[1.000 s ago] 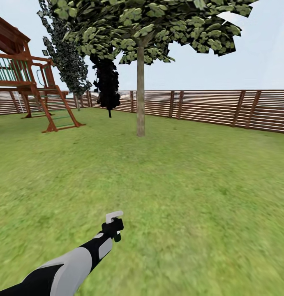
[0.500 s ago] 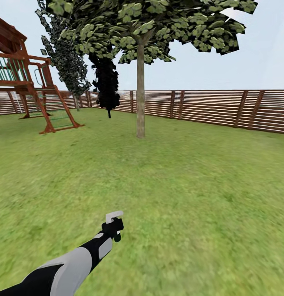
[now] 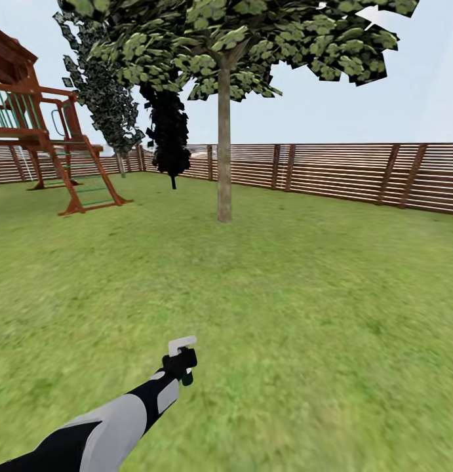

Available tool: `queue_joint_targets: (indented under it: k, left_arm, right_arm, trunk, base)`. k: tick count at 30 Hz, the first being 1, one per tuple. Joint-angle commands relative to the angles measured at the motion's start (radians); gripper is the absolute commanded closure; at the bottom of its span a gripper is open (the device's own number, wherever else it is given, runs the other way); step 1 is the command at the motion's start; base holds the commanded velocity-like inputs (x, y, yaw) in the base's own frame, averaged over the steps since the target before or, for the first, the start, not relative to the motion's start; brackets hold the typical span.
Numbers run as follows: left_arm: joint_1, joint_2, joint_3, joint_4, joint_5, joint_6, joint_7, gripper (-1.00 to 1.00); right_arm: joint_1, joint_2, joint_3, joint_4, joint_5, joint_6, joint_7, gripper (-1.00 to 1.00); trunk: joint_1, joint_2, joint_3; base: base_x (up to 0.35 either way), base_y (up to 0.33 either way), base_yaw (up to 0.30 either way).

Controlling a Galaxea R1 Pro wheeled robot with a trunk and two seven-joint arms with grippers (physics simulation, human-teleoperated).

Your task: In the garden, pick up the pesticide atomizer on the floor and spray pesticide onto both trees until each tree trunk is fully covered.

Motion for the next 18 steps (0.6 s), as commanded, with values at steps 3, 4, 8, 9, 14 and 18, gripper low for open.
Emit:
queue_joint_targets:
  k: [3,4,8,9,14,18]
  left_arm:
    - [-0.001,0.0,0.002,0.001,0.004,-0.003,-0.001,1.0]
    - [-0.001,0.0,0.002,0.001,0.004,-0.003,-0.001,1.0]
    - [-0.001,0.0,0.001,0.001,0.004,-0.002,-0.001,1.0]
    - [-0.001,0.0,0.001,0.001,0.004,-0.002,-0.001,1.0]
    - [-0.001,0.0,0.001,0.001,0.004,-0.002,-0.001,1.0]
    - [-0.001,0.0,0.002,0.001,0.003,-0.002,-0.001,1.0]
  right_arm:
    - [-0.001,0.0,-0.008,0.001,0.004,-0.004,0.0,-1.0]
    - [-0.001,0.0,-0.008,0.001,0.004,-0.004,0.0,-1.0]
    - [-0.001,0.0,-0.007,0.001,0.004,-0.004,0.0,-1.0]
    - [-0.001,0.0,-0.006,0.001,0.004,-0.004,0.001,-1.0]
    - [-0.001,0.001,-0.006,0.002,0.005,-0.004,0.001,-1.0]
    - [-0.001,0.0,-0.006,0.001,0.005,-0.004,0.002,-1.0]
  trunk:
    - [0.001,0.0,-0.001]
    - [0.001,0.0,-0.001]
    - [0.001,0.0,-0.001]
    - [0.001,0.0,-0.001]
    - [0.001,0.0,-0.001]
    - [0.001,0.0,-0.001]
  base:
    - [0.35,0.0,0.0]
    - [0.35,0.0,0.0]
    - [0.35,0.0,0.0]
    - [0.35,0.0,0.0]
    - [0.35,0.0,0.0]
    - [0.35,0.0,0.0]
